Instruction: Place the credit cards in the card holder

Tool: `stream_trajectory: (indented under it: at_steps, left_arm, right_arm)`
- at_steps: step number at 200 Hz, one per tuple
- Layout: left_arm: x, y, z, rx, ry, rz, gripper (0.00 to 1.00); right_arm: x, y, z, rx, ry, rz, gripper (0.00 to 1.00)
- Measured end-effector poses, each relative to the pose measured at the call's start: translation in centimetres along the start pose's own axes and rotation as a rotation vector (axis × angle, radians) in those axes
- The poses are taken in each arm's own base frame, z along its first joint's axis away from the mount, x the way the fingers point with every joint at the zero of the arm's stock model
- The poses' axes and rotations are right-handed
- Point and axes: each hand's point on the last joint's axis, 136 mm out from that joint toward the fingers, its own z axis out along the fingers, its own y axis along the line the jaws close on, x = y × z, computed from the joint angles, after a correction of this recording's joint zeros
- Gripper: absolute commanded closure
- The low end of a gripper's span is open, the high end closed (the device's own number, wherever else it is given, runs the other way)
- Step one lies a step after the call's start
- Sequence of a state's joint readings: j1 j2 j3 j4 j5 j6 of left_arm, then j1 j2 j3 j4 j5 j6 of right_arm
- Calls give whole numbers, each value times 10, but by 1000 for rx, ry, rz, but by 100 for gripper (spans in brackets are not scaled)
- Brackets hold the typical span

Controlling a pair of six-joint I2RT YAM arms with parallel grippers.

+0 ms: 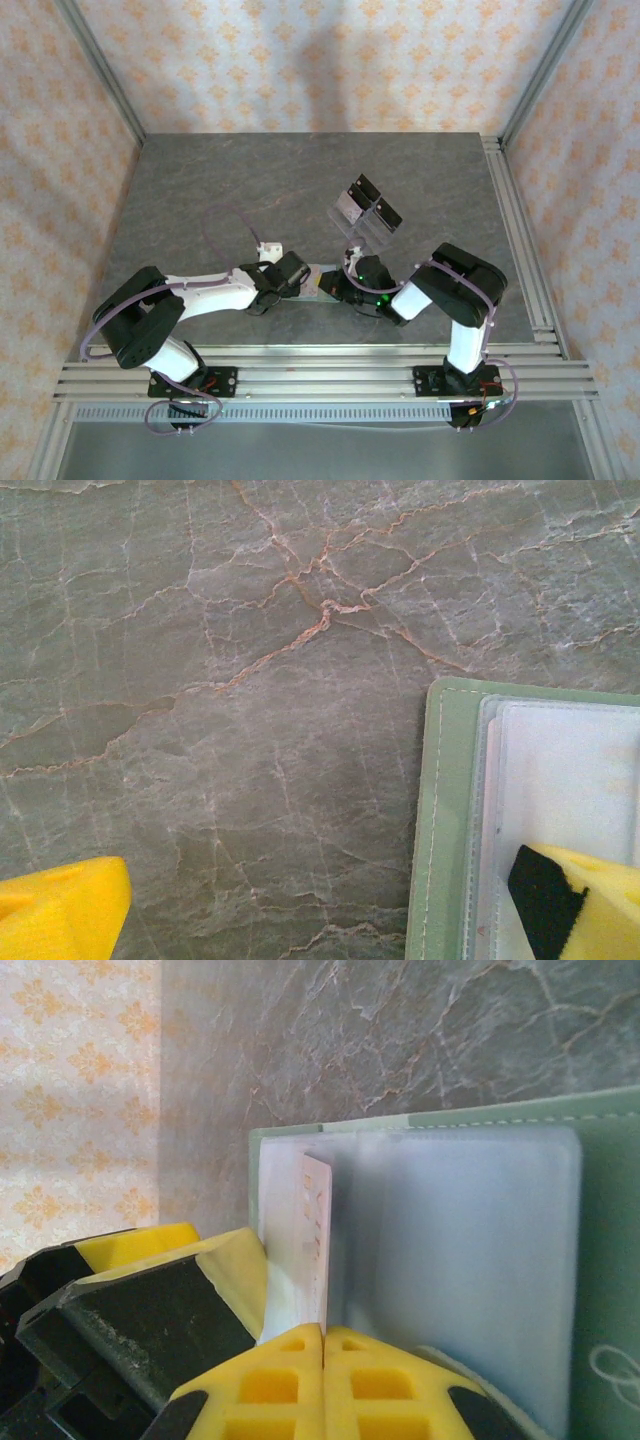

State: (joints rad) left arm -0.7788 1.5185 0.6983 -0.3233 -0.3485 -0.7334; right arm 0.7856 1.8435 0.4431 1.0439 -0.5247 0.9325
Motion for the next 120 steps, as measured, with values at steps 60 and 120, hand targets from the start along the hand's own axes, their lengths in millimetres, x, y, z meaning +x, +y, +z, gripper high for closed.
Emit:
stream_trajectory:
  at_steps: [60, 120]
  left_arm:
    - [2, 9, -6, -24, 13, 16, 0]
    - [-22, 31, -20, -70, -7, -32, 0]
  right_arm:
    - [0, 19, 0, -2, 29, -26, 53]
    - [-10, 40, -16, 172, 83, -140, 50]
